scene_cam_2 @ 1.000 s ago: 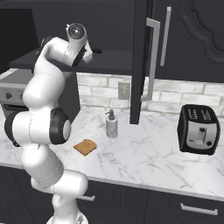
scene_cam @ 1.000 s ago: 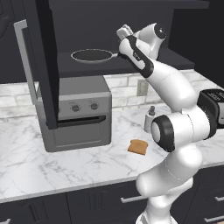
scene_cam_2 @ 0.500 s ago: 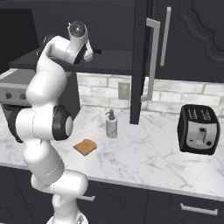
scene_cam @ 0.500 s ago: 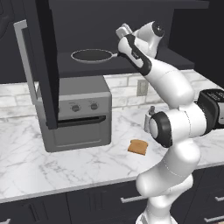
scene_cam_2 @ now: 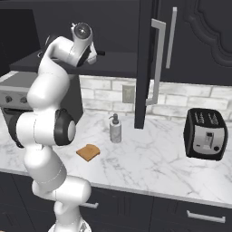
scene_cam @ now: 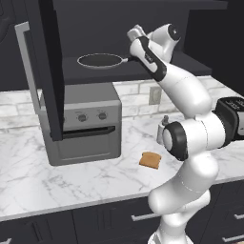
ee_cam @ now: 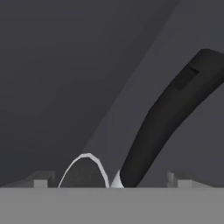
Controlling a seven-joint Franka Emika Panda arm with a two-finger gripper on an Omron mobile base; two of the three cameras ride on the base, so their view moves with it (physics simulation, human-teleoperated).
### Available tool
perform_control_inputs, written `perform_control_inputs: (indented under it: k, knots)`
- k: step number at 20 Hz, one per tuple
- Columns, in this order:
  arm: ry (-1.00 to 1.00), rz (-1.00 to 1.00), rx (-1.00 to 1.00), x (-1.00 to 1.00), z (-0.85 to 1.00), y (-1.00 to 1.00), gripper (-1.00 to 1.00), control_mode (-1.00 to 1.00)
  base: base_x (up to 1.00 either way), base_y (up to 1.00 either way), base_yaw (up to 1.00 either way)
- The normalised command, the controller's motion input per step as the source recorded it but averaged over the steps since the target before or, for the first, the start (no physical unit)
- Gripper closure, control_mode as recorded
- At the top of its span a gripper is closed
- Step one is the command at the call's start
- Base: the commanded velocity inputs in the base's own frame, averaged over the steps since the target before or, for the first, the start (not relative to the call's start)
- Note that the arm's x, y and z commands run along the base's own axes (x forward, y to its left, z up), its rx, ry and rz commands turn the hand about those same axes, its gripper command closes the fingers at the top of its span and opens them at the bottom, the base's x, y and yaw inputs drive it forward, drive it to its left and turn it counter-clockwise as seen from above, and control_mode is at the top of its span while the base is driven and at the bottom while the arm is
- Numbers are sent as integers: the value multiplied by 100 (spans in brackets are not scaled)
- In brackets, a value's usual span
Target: Pick the pan from the cabinet and place it on the stove. Then turn on the stove burner for the pan.
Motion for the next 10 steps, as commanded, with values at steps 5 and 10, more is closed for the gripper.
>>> perform_control_inputs:
  k: [5,10]
  knots:
    - [-1,0,10,26,-38,24,-100,-100,0,0,0]
    - [3,0,1,33,-43,44,-100,-100,0,0,0]
